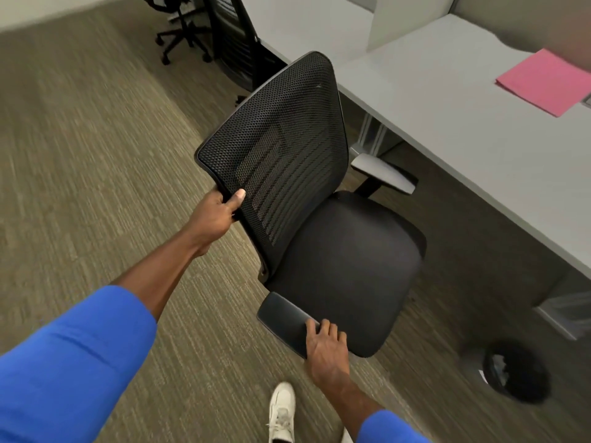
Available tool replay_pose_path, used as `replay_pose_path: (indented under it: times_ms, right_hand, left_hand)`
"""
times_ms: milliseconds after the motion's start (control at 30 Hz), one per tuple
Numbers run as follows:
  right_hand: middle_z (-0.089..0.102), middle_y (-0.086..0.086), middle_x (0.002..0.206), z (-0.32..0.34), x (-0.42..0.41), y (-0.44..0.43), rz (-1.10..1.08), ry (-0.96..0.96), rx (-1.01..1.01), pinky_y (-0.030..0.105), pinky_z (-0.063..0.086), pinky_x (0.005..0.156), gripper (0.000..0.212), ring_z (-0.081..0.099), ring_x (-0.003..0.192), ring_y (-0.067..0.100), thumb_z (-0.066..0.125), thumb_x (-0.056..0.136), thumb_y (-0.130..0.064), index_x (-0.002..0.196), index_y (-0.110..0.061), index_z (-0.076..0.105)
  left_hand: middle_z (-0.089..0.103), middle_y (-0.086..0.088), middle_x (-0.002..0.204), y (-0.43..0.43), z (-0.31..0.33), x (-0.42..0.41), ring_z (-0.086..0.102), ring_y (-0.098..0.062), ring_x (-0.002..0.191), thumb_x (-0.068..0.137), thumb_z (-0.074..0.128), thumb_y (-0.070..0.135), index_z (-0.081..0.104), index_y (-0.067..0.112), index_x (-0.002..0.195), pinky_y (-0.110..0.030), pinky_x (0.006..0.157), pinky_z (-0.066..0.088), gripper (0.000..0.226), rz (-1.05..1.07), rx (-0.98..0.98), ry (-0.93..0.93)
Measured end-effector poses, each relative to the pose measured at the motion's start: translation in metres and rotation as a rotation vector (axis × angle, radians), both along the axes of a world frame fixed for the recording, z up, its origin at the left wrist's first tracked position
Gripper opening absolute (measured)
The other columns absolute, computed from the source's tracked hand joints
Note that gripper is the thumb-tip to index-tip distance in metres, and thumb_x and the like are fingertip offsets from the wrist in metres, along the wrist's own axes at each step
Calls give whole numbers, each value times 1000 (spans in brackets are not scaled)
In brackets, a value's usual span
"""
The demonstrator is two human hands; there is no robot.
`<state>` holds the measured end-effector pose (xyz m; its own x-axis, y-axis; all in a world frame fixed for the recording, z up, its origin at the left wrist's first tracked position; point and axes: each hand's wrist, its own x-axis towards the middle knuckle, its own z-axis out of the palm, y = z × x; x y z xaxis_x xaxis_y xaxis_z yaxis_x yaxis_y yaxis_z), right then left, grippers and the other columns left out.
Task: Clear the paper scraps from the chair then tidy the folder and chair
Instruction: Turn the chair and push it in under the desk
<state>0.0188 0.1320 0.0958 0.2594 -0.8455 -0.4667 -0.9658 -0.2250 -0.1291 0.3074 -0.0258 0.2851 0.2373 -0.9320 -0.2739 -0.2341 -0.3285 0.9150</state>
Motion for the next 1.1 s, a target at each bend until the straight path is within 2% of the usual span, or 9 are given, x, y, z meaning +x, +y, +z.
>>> replay_pose_path:
  times_ms: [67,233,367,533,667,767,833,967,1100]
  right_hand:
    - [54,16,129,0,-9,1,-4,18,1,52,47,98,66,55,117,38,70,83,-18,140,-18,36]
    - [55,15,126,-1,-47,5,-14,73,-43,51,48,94,77,55,114,36,72,73,-13,143,-15,40]
    - [54,12,134,-6,-92,4,-1,77,-76,50,46,105,78,54,122,35,66,72,-9,146,-17,40]
    - [51,12,150,-7,-147,6,-19,84,-86,51,38,118,66,47,143,36,54,79,-6,142,-21,45]
    - [30,20,169,3,-180,12,-106,65,-83,51,35,123,66,25,158,38,47,87,3,150,-17,41]
    - [22,22,171,11,-201,12,-202,42,-83,46,36,122,63,19,160,38,44,93,2,152,-16,38]
    - [27,22,168,17,-211,12,-289,8,-42,44,35,124,60,23,158,38,47,94,-6,153,-14,40]
    - [46,19,153,43,-219,4,-528,-170,-60,47,48,107,53,43,142,38,64,86,-19,139,-13,55]
    - [58,11,140,87,-206,-16,-621,-455,-418,51,54,102,43,53,133,33,73,86,-21,128,-17,65]
  left_hand:
    - [73,12,134,7,-3,-3,67,-16,130,96,61,57,64,28,136,-53,114,51,50,-15,4,3]
    - [77,8,126,29,-3,-25,70,-16,125,102,64,39,72,24,124,-50,114,52,28,-85,60,46]
    - [76,5,130,48,-3,-52,70,-14,125,104,65,30,69,19,130,-45,115,53,29,-130,73,67]
    - [76,11,126,66,-9,-86,71,-12,122,88,69,60,70,28,127,-48,113,53,50,-221,63,-32]
    - [76,15,125,76,-15,-122,71,-7,120,88,69,62,68,30,128,-46,112,54,51,-273,67,-51]
    - [75,18,123,82,-15,-155,70,-3,119,93,67,58,66,28,129,-42,111,54,47,-302,64,-101]
    - [75,15,121,87,-13,-180,70,-8,117,97,64,55,66,25,127,-42,109,54,43,-318,46,-171]
    - [79,-1,107,94,-15,-227,73,-26,105,100,57,55,68,15,111,-49,96,57,42,-334,23,-292]
    - [79,-9,98,98,-14,-267,73,-35,97,102,56,55,72,11,98,-44,84,57,47,-351,-2,-418]
